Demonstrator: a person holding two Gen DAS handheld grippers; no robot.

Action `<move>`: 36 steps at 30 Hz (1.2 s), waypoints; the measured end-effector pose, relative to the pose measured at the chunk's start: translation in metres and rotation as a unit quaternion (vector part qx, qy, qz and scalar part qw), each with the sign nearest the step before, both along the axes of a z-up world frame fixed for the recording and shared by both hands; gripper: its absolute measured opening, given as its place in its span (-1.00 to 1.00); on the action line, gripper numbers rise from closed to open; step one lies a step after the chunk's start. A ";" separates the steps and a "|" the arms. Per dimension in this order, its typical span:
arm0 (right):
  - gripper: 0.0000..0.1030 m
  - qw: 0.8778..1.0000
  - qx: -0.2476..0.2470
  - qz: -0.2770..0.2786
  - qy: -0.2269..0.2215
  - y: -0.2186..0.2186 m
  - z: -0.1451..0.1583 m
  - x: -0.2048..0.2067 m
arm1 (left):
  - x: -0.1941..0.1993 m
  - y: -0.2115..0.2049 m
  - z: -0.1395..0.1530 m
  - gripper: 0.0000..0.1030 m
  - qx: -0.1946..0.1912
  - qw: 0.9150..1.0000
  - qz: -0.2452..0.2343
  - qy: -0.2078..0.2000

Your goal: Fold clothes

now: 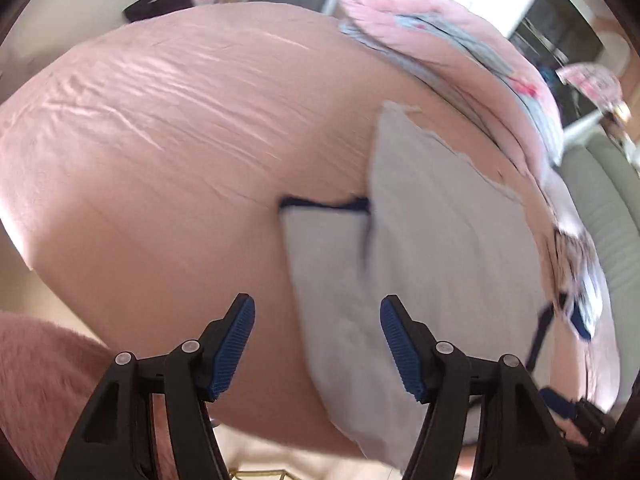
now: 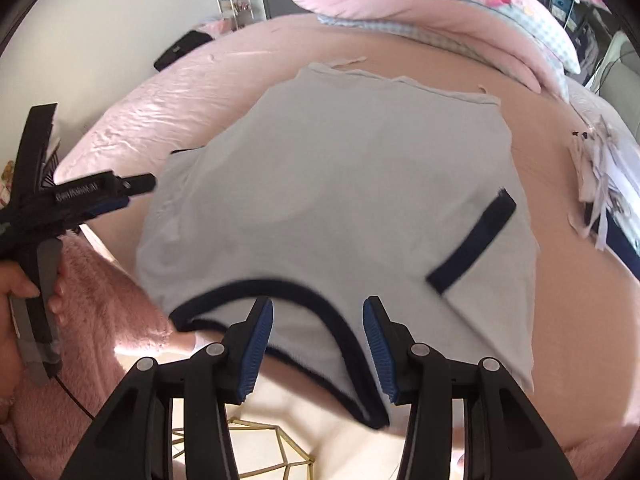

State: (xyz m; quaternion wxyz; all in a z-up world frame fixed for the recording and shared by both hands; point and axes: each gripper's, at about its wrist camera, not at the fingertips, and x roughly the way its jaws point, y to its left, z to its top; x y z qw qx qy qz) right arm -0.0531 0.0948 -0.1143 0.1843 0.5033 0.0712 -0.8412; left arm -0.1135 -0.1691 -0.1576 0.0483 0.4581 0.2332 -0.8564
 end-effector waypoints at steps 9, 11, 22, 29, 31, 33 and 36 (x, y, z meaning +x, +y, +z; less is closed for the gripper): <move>-0.09 0.999 -0.032 0.015 -0.027 -0.031 -0.014 -0.104 | -0.048 -0.017 -0.025 0.21 0.065 0.996 -0.066 -0.010; -0.09 0.998 -0.054 0.016 -0.030 -0.045 -0.016 -0.121 | -0.051 -0.016 -0.025 0.14 0.063 0.995 -0.078 0.000; -0.09 0.997 -0.062 -0.017 -0.044 -0.095 -0.036 -0.168 | -0.054 -0.018 -0.030 -0.93 0.044 0.994 -0.093 0.022; -0.09 0.999 -0.026 -0.021 -0.031 -0.100 -0.032 -0.160 | -0.005 -0.054 0.003 -0.93 0.037 0.997 -0.002 0.066; -0.09 0.999 -0.011 -0.019 -0.026 -0.104 -0.035 -0.159 | -0.006 -0.049 0.003 -0.93 0.020 0.998 0.002 0.061; -0.08 0.999 0.007 -0.013 -0.031 -0.109 -0.044 -0.160 | -0.010 -0.043 -0.004 -0.93 0.012 0.999 -0.005 0.044; -0.04 0.999 0.035 0.000 -0.012 -0.113 -0.056 -0.158 | -0.012 -0.043 -0.007 -0.93 0.022 0.999 -0.010 0.036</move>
